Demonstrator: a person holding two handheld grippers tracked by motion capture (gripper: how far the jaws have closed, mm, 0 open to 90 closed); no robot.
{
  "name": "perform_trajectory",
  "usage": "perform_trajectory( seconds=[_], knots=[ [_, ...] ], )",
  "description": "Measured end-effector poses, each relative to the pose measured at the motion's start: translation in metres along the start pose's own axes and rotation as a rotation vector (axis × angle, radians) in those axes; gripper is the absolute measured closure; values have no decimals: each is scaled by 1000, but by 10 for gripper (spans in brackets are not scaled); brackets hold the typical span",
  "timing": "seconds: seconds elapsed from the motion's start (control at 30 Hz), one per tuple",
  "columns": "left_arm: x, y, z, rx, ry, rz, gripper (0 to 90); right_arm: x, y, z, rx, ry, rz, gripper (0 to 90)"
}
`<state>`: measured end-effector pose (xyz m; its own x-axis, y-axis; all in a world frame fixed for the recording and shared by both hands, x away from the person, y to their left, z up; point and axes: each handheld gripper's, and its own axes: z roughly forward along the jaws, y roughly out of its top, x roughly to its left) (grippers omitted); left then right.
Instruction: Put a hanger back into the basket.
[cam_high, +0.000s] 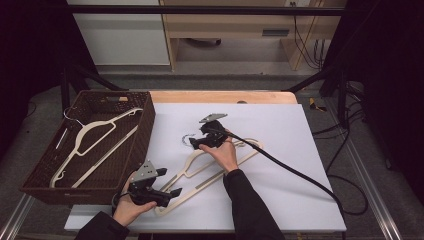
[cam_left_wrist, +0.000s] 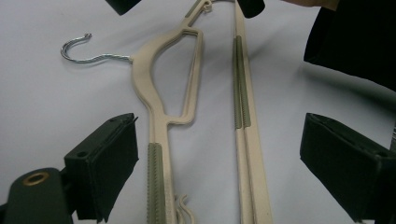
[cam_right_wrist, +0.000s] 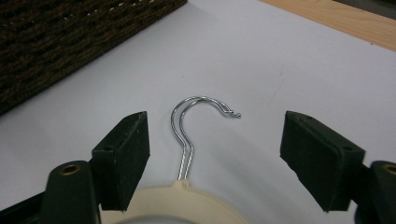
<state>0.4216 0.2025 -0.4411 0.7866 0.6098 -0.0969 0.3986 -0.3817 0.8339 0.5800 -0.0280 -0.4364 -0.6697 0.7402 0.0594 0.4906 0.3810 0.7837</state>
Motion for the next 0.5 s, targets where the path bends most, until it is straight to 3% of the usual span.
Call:
perform_trajectory(
  seconds=[0.1, 0.17, 0.43, 0.5],
  knots=[
    [0, 0, 0, 0, -1, -2, 110, 3, 0, 8, 17, 7, 19, 293],
    [0, 0, 0, 0, -2, -1, 110, 3, 0, 13, 27, 4, -5, 321],
    [0, 0, 0, -4, -3, -3, 114, 9, -5, 30, 76, 7, -18, 460],
    [0, 0, 0, 1, -3, -2, 115, 10, -7, 33, 97, 6, 2, 492]
  ],
)
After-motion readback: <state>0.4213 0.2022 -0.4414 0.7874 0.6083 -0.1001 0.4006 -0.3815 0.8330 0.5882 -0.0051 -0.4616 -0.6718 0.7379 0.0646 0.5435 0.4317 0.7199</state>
